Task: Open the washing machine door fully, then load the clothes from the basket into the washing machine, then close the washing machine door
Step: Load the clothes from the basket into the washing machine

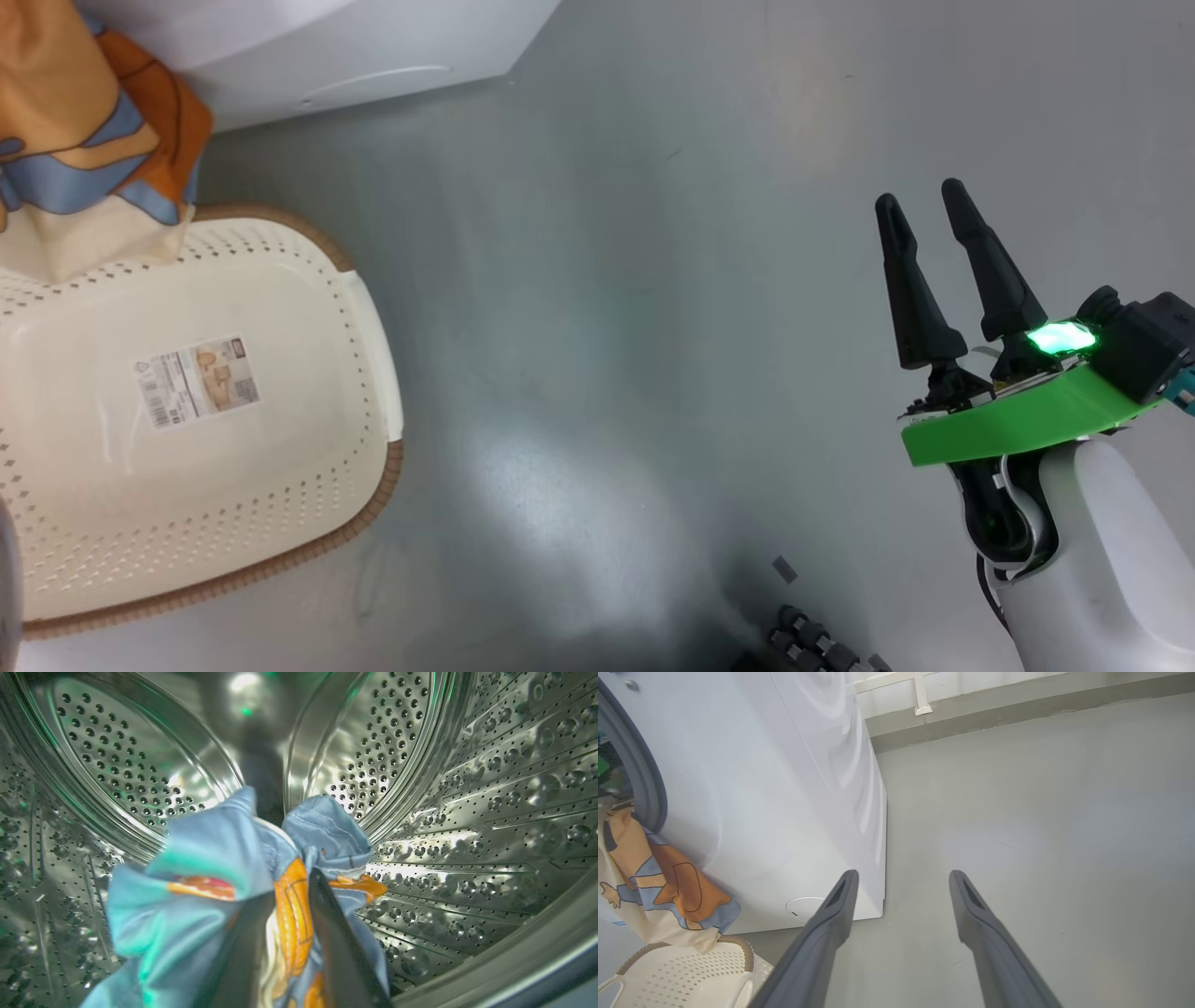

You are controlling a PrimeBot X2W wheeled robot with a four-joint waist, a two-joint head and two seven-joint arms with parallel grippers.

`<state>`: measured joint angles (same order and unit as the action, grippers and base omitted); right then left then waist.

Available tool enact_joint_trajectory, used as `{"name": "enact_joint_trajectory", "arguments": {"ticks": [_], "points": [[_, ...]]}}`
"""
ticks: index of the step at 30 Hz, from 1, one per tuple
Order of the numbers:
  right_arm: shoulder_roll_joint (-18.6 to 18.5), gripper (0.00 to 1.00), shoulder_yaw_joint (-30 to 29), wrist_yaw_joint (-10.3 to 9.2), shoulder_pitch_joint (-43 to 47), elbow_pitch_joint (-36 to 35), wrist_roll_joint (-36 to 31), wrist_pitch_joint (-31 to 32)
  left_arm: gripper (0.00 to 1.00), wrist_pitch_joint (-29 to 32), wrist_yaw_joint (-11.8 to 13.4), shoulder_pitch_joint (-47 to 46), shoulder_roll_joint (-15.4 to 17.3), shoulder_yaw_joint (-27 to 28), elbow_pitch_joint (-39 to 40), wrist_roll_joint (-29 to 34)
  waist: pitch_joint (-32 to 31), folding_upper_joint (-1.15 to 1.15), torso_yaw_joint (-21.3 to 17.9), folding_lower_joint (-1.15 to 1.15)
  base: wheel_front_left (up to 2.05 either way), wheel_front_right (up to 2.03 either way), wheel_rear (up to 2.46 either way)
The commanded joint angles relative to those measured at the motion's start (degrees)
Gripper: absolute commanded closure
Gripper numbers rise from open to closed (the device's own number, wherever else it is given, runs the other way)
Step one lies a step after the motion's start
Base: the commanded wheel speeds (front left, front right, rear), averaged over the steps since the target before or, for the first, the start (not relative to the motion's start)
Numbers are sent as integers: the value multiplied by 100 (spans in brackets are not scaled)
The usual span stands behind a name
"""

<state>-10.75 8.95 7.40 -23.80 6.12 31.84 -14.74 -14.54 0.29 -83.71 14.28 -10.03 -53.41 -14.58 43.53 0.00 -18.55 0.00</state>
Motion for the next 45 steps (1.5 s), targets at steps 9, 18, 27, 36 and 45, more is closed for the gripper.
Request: {"name": "enact_joint_trajectory", "arguments": {"ticks": [9, 18, 27, 36, 45], "points": [[-125, 0, 163, 9, 33, -79, -39, -26, 0, -45, 69, 296, 45, 24, 259, 115, -157, 0, 253, 0, 0, 0, 0], [-137, 0, 179, 9, 55, -39, -22, -26, 0, -45, 33, 553, -24, 3, 469, 144, -293, 0, 353, 0, 0, 0, 0], [-136, 0, 173, 9, 69, -49, -32, -26, 0, -45, -141, 1152, 43, -20, 1142, 204, -400, 0, 475, 0, 0, 0, 0], [-235, 0, 177, 9, 95, -65, -56, -26, 0, -46, -197, 2141, 97, 134, 2168, 153, -529, 0, 663, 0, 0, 0, 0], [-255, 0, 123, 9, 133, -89, -61, -26, 0, -46, -122, 3296, 177, 217, 3179, 254, -601, 0, 774, 0, 0, 0, 0]]}}
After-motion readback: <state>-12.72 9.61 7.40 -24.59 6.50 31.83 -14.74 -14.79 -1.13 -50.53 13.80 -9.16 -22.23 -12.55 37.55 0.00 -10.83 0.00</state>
